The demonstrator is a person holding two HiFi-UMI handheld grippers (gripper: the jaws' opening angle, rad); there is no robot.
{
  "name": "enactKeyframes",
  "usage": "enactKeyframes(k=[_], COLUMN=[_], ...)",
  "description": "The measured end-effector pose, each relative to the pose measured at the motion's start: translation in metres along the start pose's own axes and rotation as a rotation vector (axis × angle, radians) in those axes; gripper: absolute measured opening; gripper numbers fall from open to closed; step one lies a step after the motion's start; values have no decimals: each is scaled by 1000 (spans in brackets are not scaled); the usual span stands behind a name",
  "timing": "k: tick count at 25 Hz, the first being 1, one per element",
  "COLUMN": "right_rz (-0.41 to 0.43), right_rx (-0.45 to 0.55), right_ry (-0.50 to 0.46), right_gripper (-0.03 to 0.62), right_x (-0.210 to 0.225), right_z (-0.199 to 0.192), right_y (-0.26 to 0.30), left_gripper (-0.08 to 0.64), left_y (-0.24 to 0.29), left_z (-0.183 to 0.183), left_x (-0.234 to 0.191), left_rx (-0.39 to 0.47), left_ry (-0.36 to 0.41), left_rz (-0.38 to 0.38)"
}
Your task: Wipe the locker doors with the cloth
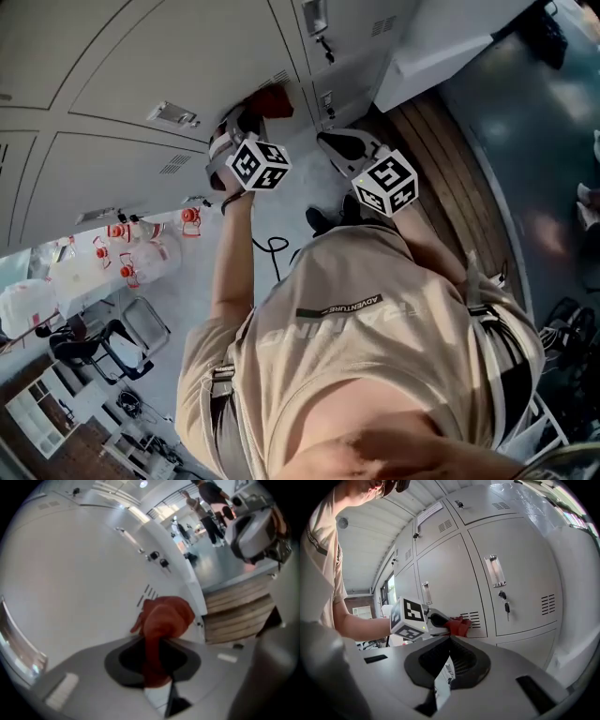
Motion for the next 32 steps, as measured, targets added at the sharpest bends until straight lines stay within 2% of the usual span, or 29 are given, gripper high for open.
enactKeyframes(k=[4, 7, 10, 13, 18, 24, 28, 30, 32], right_rz=[-31, -45, -55, -50, -24, 28, 36, 29, 20], right_rx=[3, 5, 11, 24, 51, 60, 67, 77, 82], right_ry=[9, 13, 14, 8, -13, -34, -32, -23, -13], right_gripper=[14, 14, 14, 14, 14, 14, 14, 14, 14], right_x=[0, 0, 1, 2, 1, 2, 4, 6, 10], right_z=[-5, -8, -9, -7, 2, 7, 7, 5, 1], right_y=[-13, -25, -35, -39, -41, -41, -46, -51, -55], left_gripper=[80, 80, 80, 80, 80, 80, 80, 80, 80], left_y=[22, 26, 13, -19, -88, -149, -165, -163, -152], left_z=[-18, -25, -12, 21, 98, 174, 209, 220, 225], left_x=[31, 42, 37, 11, -66, -156, -199, -213, -219], left_rx=[-72, -99, -81, -15, 151, 348, 404, 405, 385], left_ry=[17, 26, 26, 11, 27, 43, 47, 52, 64], left_rz=[-85, -104, -104, -68, 88, 407, 532, 561, 558])
Point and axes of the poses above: the fingertips, and each gripper's own axes: y forward along the fingers, x to its right, z out of its top, the point moved 7 cm from there along -y, backward along the fingers, and after that the axes turned 11 degrees about z, right-handed, at the moved point
